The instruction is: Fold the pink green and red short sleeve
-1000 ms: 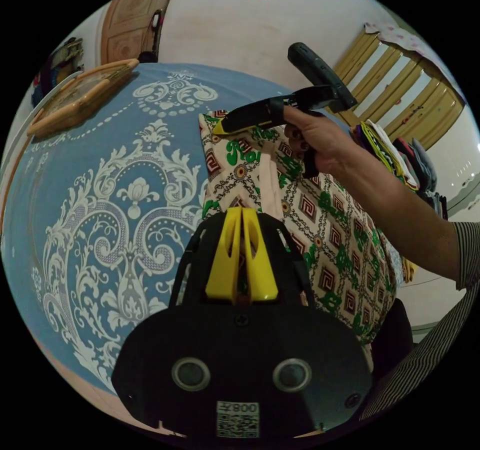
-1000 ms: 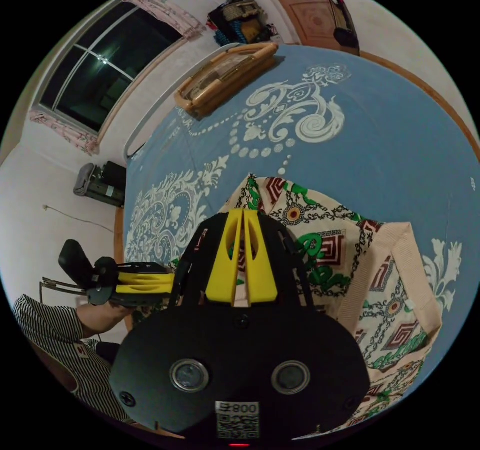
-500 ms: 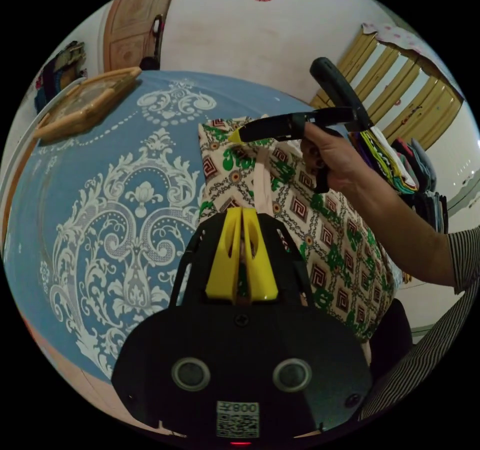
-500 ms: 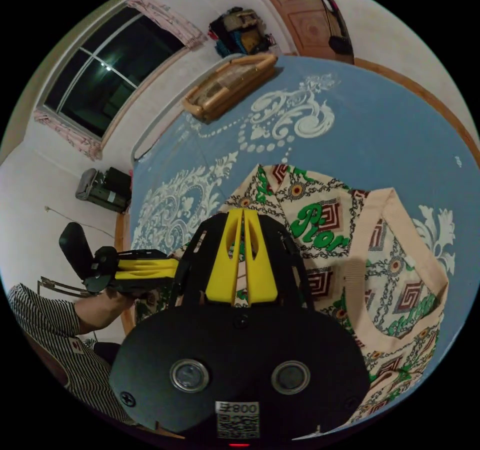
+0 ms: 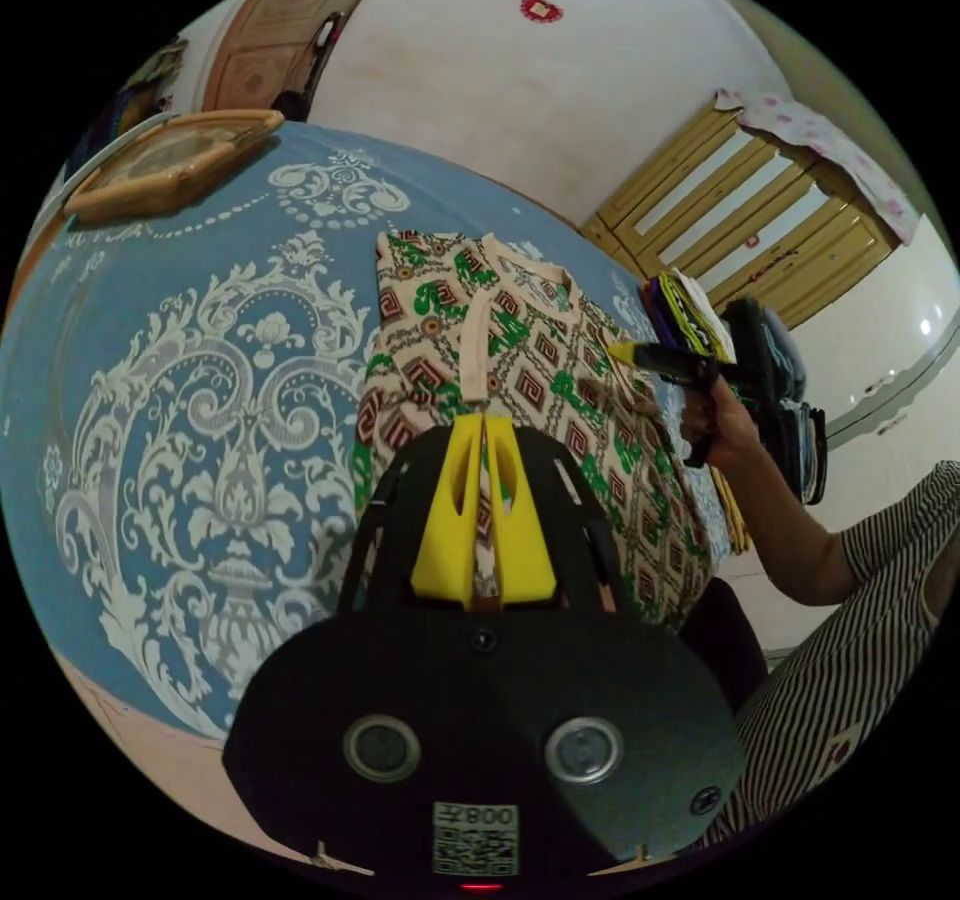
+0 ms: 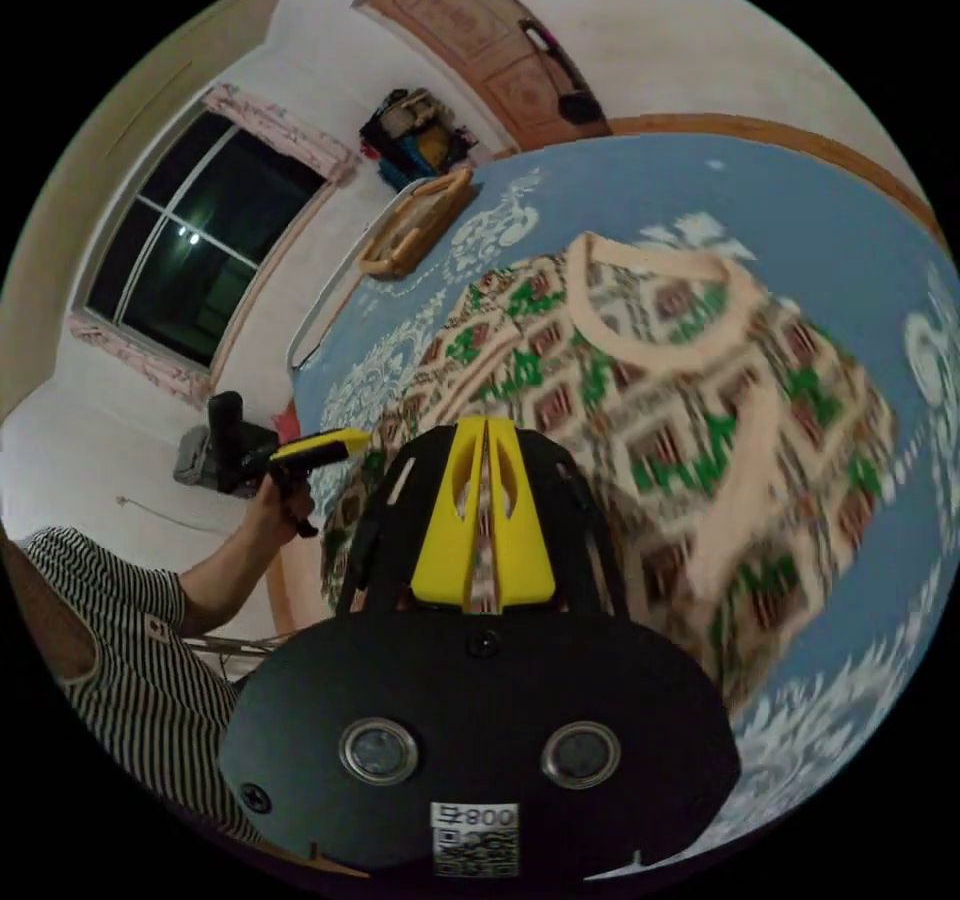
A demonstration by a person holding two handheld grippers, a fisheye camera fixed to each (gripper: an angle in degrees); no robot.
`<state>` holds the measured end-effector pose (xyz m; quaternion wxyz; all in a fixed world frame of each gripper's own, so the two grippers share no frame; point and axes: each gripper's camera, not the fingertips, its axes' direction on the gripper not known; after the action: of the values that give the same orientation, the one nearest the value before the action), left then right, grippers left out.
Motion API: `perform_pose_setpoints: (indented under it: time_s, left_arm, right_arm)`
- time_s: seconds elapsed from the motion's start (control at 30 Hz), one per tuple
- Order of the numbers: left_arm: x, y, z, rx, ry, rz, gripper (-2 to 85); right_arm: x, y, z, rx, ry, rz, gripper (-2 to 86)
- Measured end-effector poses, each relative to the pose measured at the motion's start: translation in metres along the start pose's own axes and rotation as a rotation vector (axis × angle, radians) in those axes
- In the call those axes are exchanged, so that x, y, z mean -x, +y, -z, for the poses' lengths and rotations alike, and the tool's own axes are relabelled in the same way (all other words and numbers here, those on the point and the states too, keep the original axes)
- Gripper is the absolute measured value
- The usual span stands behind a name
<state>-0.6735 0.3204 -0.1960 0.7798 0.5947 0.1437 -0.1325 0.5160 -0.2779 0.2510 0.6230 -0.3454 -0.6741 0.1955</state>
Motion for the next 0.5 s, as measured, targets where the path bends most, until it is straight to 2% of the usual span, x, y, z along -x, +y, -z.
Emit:
perform_pose_setpoints:
  time_s: [0.13, 0.3, 0.43, 0.5]
  left_arm:
    - [0.014, 0.056, 0.028, 0.056, 0.015, 0.064, 0.3]
    - [0.025, 0.123, 0.067, 0.092, -0.064, 0.114, 0.3]
    - [0.038, 0.174, 0.091, 0.100, -0.127, 0.185, 0.4]
    - [0.046, 0.193, 0.102, 0.083, -0.085, 0.229, 0.5]
  right_arm:
    - [-0.017, 0.101, 0.068, 0.010, 0.075, -0.155, 0.2]
    - [-0.014, 0.241, 0.147, 0.102, 0.327, -0.341, 0.2]
    - [-0.013, 0.310, 0.158, 0.216, 0.466, -0.393, 0.3]
    - [-0.011, 0.342, 0.168, 0.149, 0.485, -0.412, 0.3]
